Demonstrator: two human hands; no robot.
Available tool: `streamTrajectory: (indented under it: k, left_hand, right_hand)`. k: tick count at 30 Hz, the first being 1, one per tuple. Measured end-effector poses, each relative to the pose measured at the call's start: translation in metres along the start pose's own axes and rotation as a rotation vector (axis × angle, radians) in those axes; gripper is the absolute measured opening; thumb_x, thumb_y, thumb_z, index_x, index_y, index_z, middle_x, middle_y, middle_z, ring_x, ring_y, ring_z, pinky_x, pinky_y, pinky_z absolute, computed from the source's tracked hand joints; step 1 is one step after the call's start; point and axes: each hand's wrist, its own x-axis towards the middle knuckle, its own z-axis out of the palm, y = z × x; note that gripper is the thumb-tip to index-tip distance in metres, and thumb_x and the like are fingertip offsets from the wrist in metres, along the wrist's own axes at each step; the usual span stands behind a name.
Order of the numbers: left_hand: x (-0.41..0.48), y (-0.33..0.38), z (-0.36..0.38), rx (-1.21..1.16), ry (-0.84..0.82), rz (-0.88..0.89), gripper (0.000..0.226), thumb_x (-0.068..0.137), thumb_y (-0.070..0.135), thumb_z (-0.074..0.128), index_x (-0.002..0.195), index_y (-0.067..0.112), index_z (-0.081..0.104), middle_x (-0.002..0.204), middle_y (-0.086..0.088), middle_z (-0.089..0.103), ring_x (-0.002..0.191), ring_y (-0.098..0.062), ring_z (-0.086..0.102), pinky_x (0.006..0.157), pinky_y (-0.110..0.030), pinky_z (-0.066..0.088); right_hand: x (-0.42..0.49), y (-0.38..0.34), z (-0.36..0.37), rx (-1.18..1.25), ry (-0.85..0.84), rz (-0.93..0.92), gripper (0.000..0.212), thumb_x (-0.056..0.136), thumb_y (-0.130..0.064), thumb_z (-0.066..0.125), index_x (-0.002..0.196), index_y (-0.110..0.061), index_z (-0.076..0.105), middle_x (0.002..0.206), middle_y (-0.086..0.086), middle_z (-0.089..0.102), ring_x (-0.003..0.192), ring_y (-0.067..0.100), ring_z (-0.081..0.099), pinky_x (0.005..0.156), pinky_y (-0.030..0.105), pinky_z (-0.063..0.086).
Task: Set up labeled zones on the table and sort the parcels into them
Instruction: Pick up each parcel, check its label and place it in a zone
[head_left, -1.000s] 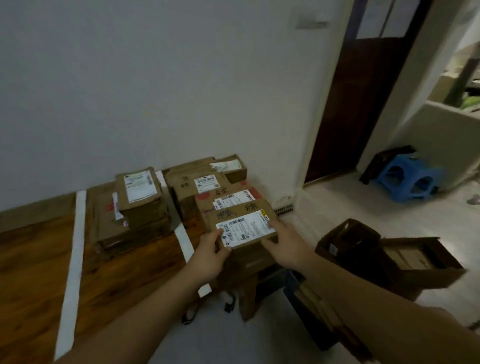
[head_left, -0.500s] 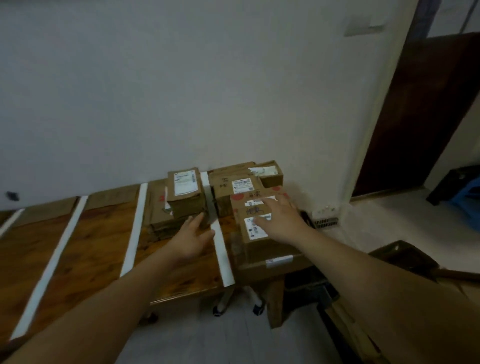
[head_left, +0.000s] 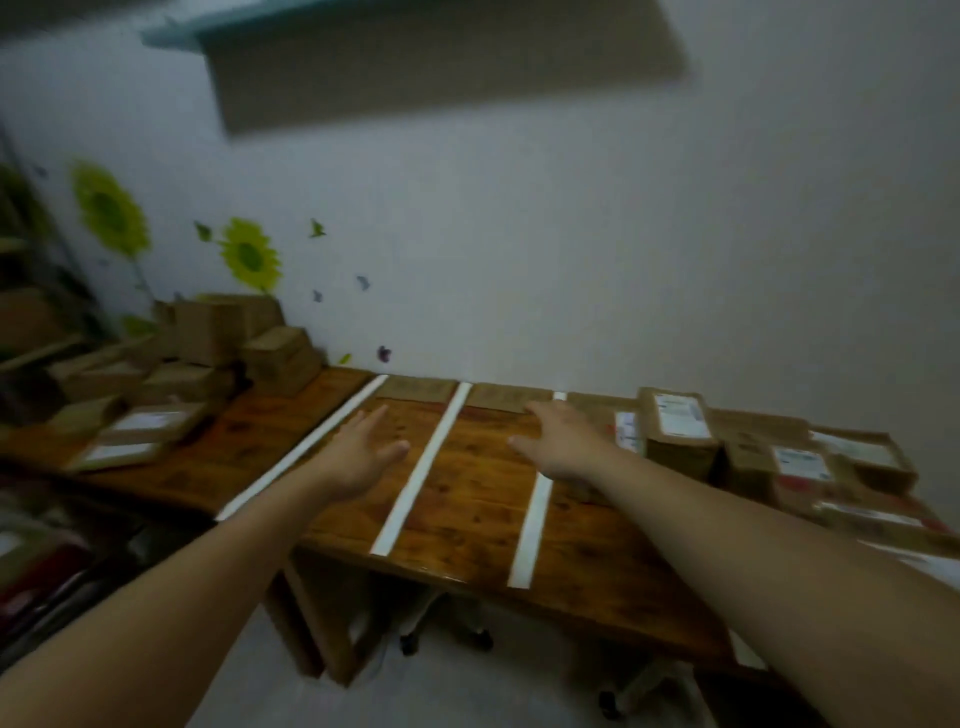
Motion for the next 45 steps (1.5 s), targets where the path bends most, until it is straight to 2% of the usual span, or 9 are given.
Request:
streamTrajectory:
  k: [9, 16, 23, 25, 27, 31, 35, 42, 45]
  left_hand:
    - [0.018, -0.155, -0.162, -0.043, 0.094, -0.143, 0.071, 0.093, 0.044, 0.052, 0.151, 0.027, 0.015, 0.159, -0.003, 0.01, 0.146, -0.022, 0.013, 0.117, -0.041, 0.02]
    - [0.06, -0.23, -0.216, -0.132, 0.154, -0.213, 0.062, 0.097, 0.034, 0.048, 0.15, 0.025, 0.018, 0.158, -0.004, 0.017, 0.143, -0.025, 0.021, 0.111, -0.038, 0.025]
    - [0.162, -0.306, -0.256, -0.158, 0.201, -0.357, 0.068, 0.093, 0.041, 0.054, 0.15, 0.029, 0.018, 0.157, -0.005, 0.02, 0.141, -0.026, 0.027, 0.112, -0.04, 0.029]
    - [0.189, -0.323, -0.267, -0.17, 0.214, -0.39, 0.066, 0.094, 0.037, 0.054, 0.15, 0.026, 0.021, 0.155, -0.006, 0.025, 0.138, -0.025, 0.031, 0.105, -0.033, 0.032]
    - [0.212, -0.338, -0.277, -0.18, 0.233, -0.405, 0.061, 0.096, 0.029, 0.052, 0.149, 0.022, 0.023, 0.152, -0.008, 0.03, 0.135, -0.025, 0.035, 0.096, -0.029, 0.033]
    - [0.252, -0.385, -0.299, -0.153, 0.218, -0.429, 0.061, 0.095, 0.029, 0.053, 0.149, 0.02, 0.025, 0.15, -0.004, 0.031, 0.137, -0.025, 0.032, 0.107, -0.033, 0.028]
    - [0.287, -0.452, -0.325, -0.143, 0.168, -0.483, 0.072, 0.092, 0.04, 0.056, 0.151, 0.024, 0.018, 0.158, -0.007, 0.016, 0.143, -0.026, 0.021, 0.116, -0.041, 0.022]
    - [0.354, -0.576, -0.365, -0.132, 0.028, -0.483, 0.067, 0.094, 0.037, 0.054, 0.15, 0.019, 0.022, 0.155, -0.007, 0.025, 0.14, -0.025, 0.029, 0.112, -0.037, 0.025]
    - [0.386, -0.62, -0.383, -0.131, -0.038, -0.541, 0.073, 0.091, 0.044, 0.055, 0.15, 0.023, 0.018, 0.156, -0.007, 0.023, 0.141, -0.027, 0.028, 0.112, -0.042, 0.025]
  right_hand:
    - [0.087, -0.201, 0.07, -0.081, -0.028, -0.253, 0.068, 0.095, -0.05, 0.05, 0.152, -0.021, 0.026, 0.156, 0.009, 0.027, 0.142, 0.029, 0.027, 0.113, 0.039, 0.027]
    - [0.182, -0.282, 0.114, -0.127, -0.095, -0.348, 0.069, 0.095, -0.053, 0.048, 0.153, -0.024, 0.023, 0.158, 0.008, 0.024, 0.142, 0.028, 0.028, 0.112, 0.039, 0.03]
    - [0.319, -0.334, 0.162, -0.056, -0.152, -0.378, 0.071, 0.094, -0.053, 0.05, 0.152, -0.024, 0.024, 0.157, 0.007, 0.026, 0.141, 0.028, 0.03, 0.113, 0.038, 0.031]
    - [0.353, -0.35, 0.175, -0.052, -0.185, -0.386, 0.071, 0.094, -0.054, 0.049, 0.153, -0.023, 0.023, 0.157, 0.007, 0.026, 0.141, 0.028, 0.03, 0.112, 0.037, 0.031]
    - [0.384, -0.368, 0.19, -0.039, -0.227, -0.388, 0.07, 0.095, -0.054, 0.049, 0.153, -0.024, 0.022, 0.158, 0.007, 0.024, 0.141, 0.029, 0.03, 0.111, 0.038, 0.032]
    - [0.433, -0.408, 0.23, -0.032, -0.296, -0.397, 0.07, 0.095, -0.053, 0.049, 0.153, -0.023, 0.022, 0.157, 0.008, 0.024, 0.142, 0.028, 0.029, 0.112, 0.038, 0.032]
    - [0.475, -0.456, 0.277, -0.027, -0.351, -0.385, 0.067, 0.096, -0.049, 0.05, 0.152, -0.023, 0.025, 0.155, 0.009, 0.028, 0.14, 0.029, 0.031, 0.112, 0.037, 0.031]
    - [0.535, -0.536, 0.373, -0.022, -0.376, -0.224, 0.065, 0.095, -0.046, 0.053, 0.15, -0.025, 0.029, 0.153, 0.009, 0.034, 0.138, 0.027, 0.035, 0.111, 0.035, 0.031]
    - [0.552, -0.56, 0.404, 0.006, -0.385, -0.147, 0.065, 0.095, -0.046, 0.054, 0.15, -0.024, 0.029, 0.151, 0.009, 0.036, 0.137, 0.026, 0.036, 0.109, 0.034, 0.031]
